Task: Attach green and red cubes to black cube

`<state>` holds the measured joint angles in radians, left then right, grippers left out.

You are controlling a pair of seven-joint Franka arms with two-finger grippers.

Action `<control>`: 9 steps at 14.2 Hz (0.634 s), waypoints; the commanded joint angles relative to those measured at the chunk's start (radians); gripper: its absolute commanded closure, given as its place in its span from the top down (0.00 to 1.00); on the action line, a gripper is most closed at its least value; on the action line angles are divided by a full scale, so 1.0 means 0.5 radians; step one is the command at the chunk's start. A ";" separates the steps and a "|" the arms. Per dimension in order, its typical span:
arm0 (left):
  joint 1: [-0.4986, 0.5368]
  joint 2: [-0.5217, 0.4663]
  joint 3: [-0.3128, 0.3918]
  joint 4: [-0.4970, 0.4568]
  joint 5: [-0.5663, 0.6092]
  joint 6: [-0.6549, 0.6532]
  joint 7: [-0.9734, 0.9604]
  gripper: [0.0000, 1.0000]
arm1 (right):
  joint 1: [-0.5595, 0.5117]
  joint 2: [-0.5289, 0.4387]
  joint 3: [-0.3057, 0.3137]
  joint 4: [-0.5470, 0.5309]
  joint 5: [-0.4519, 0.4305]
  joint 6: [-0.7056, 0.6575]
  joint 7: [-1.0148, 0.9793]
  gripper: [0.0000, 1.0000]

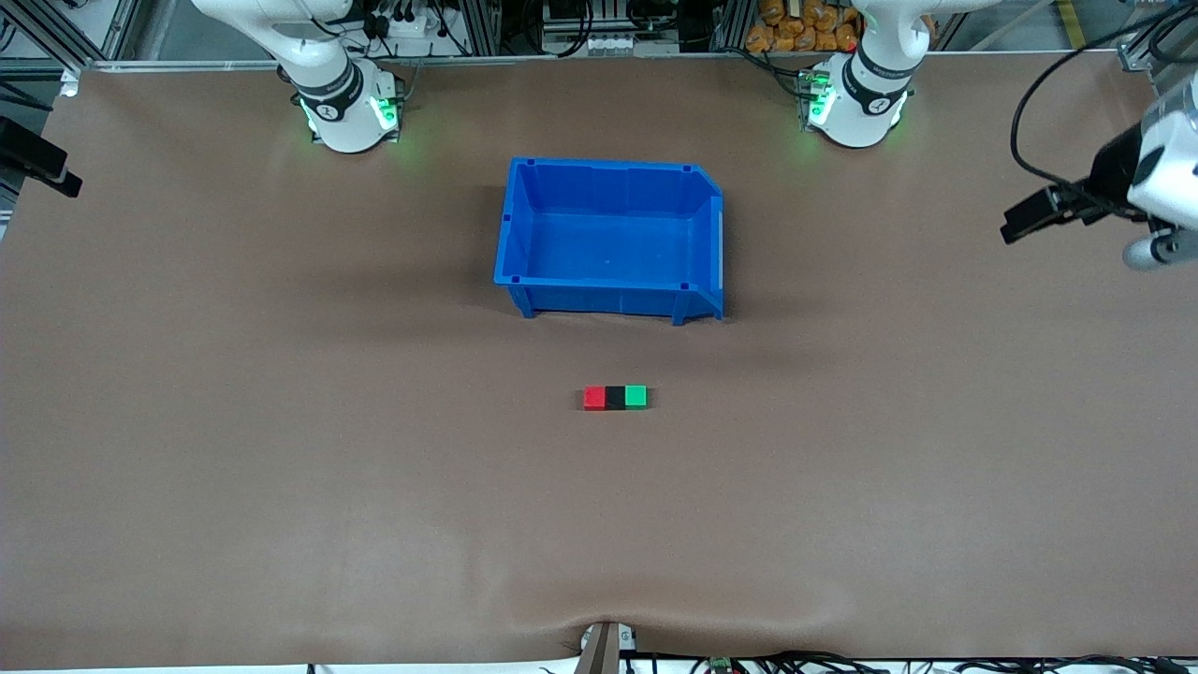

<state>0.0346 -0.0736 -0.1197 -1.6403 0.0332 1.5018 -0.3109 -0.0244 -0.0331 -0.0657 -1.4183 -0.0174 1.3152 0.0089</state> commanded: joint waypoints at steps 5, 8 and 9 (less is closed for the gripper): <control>0.011 -0.077 -0.012 -0.054 0.019 0.028 0.174 1.00 | -0.019 0.026 -0.001 0.060 0.013 -0.035 -0.024 1.00; 0.011 -0.089 -0.015 -0.048 0.019 -0.028 0.183 1.00 | -0.016 0.026 -0.001 0.060 0.016 -0.035 -0.021 1.00; 0.011 -0.089 -0.012 -0.048 0.019 -0.028 0.189 1.00 | -0.016 0.026 -0.001 0.060 0.016 -0.035 -0.021 1.00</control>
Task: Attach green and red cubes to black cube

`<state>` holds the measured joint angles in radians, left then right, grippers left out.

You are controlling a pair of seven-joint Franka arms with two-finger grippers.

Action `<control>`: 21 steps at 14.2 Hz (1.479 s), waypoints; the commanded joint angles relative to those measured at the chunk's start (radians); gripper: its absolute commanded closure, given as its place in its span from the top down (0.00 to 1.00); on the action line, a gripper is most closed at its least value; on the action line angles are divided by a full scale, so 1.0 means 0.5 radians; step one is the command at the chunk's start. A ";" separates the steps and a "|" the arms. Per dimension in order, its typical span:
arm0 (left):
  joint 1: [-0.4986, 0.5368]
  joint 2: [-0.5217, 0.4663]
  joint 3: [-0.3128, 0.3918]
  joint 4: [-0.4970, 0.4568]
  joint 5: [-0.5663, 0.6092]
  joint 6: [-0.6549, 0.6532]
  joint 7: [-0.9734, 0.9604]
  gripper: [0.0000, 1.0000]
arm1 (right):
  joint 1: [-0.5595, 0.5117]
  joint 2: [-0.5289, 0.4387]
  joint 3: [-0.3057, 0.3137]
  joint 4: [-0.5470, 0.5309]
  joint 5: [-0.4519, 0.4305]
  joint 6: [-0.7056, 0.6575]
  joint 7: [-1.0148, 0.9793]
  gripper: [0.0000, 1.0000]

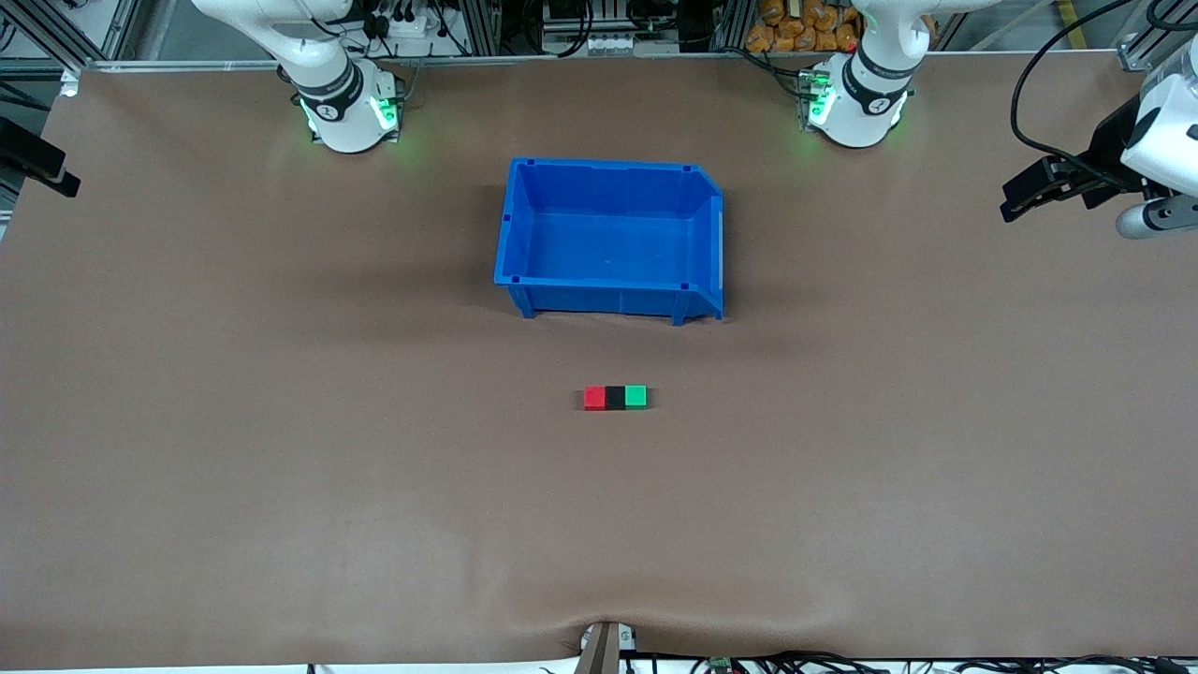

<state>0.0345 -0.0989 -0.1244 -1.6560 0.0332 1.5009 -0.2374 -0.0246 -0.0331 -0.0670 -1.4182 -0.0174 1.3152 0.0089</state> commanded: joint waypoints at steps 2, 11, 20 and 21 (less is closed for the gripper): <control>0.011 -0.041 0.000 -0.008 0.010 -0.026 0.045 1.00 | -0.012 0.026 0.002 0.060 0.013 -0.035 -0.021 1.00; -0.008 -0.020 -0.021 0.121 0.019 -0.063 0.039 1.00 | -0.015 0.029 0.002 0.057 0.013 -0.038 -0.021 1.00; -0.011 -0.029 -0.030 0.121 -0.008 -0.109 0.045 1.00 | -0.015 0.026 0.002 0.057 0.020 -0.038 -0.024 1.00; -0.011 -0.029 -0.046 0.121 -0.008 -0.109 0.045 1.00 | -0.015 0.026 0.002 0.057 0.020 -0.038 -0.024 1.00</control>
